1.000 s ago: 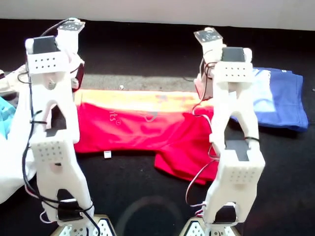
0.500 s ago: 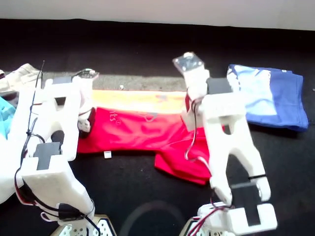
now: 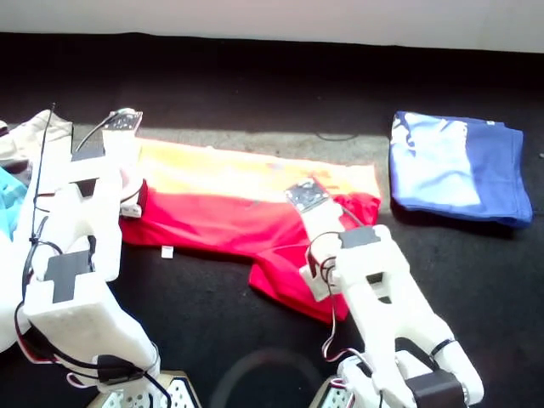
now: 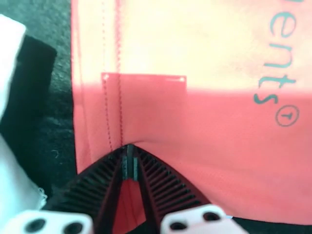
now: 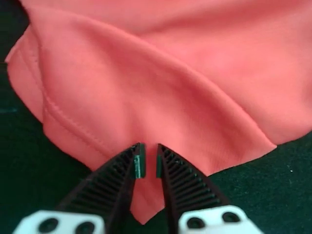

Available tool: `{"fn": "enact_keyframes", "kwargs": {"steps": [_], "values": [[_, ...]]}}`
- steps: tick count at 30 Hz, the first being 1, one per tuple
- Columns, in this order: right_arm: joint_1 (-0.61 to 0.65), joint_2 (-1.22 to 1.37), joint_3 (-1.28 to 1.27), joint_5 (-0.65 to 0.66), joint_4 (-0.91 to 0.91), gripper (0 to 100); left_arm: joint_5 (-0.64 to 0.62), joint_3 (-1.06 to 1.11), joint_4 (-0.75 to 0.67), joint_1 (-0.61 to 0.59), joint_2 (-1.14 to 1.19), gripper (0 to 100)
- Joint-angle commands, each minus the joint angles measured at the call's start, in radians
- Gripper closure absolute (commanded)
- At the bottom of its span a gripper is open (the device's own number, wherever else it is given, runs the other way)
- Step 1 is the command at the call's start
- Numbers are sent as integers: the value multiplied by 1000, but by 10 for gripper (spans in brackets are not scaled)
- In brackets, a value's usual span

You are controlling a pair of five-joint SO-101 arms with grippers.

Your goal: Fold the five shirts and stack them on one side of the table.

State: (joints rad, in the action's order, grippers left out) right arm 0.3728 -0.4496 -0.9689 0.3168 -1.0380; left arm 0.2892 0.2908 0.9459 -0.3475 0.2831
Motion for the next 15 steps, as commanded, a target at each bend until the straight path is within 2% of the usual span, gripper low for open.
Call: {"fn": "enact_keyframes", "kwargs": {"steps": [1, 6, 10, 15], "values": [[110, -42, 7, -8, -56, 892, -3, -5, -34, -8, 10, 991], [260, -33, 4, -11, -67, 887, -3, -39, -29, -10, 76, 991], [259, -31, 25, -9, -39, 887, -3, -44, -29, -10, 81, 990], [182, -30, -4, -8, 99, 887, -3, -44, -29, -10, 82, 990]]}}
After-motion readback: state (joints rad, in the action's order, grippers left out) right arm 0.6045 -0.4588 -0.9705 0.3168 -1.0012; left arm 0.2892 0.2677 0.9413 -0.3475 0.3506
